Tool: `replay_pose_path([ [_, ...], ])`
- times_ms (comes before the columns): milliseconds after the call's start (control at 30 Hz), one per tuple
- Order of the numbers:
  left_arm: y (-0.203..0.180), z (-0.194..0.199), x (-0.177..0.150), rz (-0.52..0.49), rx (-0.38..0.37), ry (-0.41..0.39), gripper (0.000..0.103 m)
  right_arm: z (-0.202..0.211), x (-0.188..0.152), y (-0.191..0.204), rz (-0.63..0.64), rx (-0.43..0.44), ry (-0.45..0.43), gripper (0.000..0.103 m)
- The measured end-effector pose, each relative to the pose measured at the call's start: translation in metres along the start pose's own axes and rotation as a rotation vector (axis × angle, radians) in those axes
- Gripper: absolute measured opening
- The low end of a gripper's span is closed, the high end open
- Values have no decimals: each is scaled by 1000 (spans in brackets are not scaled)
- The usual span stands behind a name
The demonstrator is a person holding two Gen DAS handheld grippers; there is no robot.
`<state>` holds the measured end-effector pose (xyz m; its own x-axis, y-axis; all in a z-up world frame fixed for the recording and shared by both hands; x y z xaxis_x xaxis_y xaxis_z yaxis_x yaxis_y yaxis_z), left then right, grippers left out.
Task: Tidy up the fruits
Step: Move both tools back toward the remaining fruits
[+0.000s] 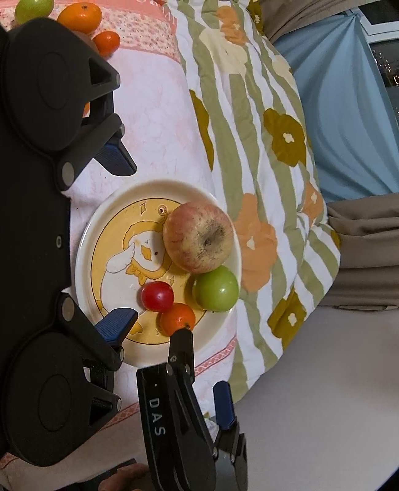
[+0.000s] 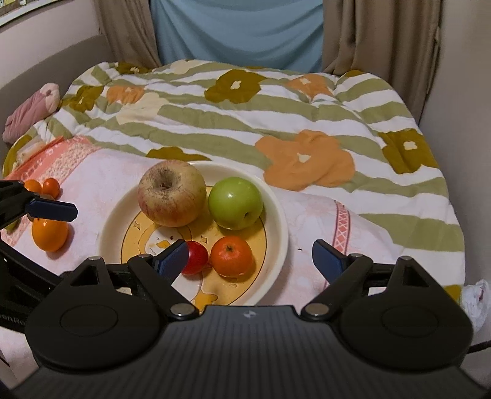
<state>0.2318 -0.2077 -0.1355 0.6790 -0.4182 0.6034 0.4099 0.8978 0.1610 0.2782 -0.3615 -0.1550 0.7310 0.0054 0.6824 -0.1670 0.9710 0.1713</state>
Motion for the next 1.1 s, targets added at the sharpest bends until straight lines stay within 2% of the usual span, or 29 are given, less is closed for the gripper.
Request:
replay_pose_path([
  [300,11,37,-2,32,20,-36,95,50,3,9,-23,-71,-102,103],
  [400,14,51,-8,32,35,-48,96,61,-2,15,-45,-54,-90,103],
  [467,17,62,-12,25,63,-62,101,70,-5,20,-64,-54,-95,103],
  [533,20,74,-19,15,92,-78,102,80,-7,26,-74,-65,-108,103],
  [633,26,90,-30,17,90,-98,102,99,-12,36,-102,-99,-137,103],
  [900,57,136,-65,21,105,-137,102,136,-28,80,-203,-129,-172,103],
  [1100,91,161,-94,46,130,-166,102,143,-41,124,-205,-112,-172,103],
])
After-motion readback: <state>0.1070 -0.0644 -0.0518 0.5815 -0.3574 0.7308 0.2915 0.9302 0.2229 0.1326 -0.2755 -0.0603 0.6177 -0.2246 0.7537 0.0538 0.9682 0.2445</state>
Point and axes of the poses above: each gripper's, at about its wrist camera, not at the fingertips, and z roughly against the way its jaws point, y to its left, x to its top, the point moved 7 cm from there along -z, roughly the way its jaws point, and after that the axes turned 11 degrees about -z, right-handed, at the moved point
